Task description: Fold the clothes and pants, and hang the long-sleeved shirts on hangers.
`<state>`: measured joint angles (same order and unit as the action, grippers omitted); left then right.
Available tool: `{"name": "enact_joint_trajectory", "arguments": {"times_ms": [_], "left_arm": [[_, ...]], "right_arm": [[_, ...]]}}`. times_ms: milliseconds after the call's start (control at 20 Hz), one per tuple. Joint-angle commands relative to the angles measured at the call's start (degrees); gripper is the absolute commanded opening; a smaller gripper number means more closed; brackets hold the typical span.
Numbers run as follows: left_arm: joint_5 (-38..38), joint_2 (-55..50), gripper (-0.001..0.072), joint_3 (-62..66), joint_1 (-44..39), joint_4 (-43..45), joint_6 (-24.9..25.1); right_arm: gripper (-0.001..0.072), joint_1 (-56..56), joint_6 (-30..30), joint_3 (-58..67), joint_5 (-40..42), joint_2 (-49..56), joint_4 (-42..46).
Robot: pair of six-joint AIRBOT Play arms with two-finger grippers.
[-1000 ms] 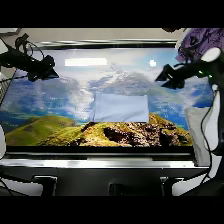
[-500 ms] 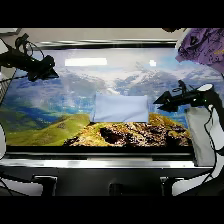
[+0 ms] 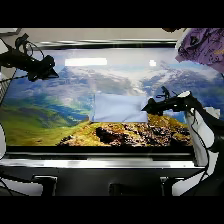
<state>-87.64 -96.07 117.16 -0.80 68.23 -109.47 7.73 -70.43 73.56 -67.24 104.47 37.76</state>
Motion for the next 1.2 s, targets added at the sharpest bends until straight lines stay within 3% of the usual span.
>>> {"name": "enact_joint_trajectory", "arguments": {"times_ms": [0, 250, 650, 950, 1150], "left_arm": [[0.0, 0.02, 0.0018, -0.04, 0.0, 0.0, -0.02], [0.0, 0.02, 0.0018, -0.07, 0.0, 0.0, -0.02], [0.0, 0.02, 0.0017, -0.07, 0.02, 0.0, -0.02], [0.0, 0.02, 0.0018, -0.07, 0.02, 0.0, -0.02], [0.0, 0.02, 0.0018, -0.07, 0.02, -0.02, -0.02]], "right_arm": [[0.0038, -1.22, -0.7, 3.15, 0.76, 0.09, -2.45], [0.0037, 3.74, -13.27, 19.54, -1.22, 0.07, 3.34], [0.0036, 17.73, -26.51, 38.49, -2.01, 0.04, 11.65], [0.0036, 27.78, -33.18, 41.59, -3.34, -2.62, 17.0], [0.0035, 30.73, -42.01, 41.59, -7.63, -6.21, 28.65]]}}
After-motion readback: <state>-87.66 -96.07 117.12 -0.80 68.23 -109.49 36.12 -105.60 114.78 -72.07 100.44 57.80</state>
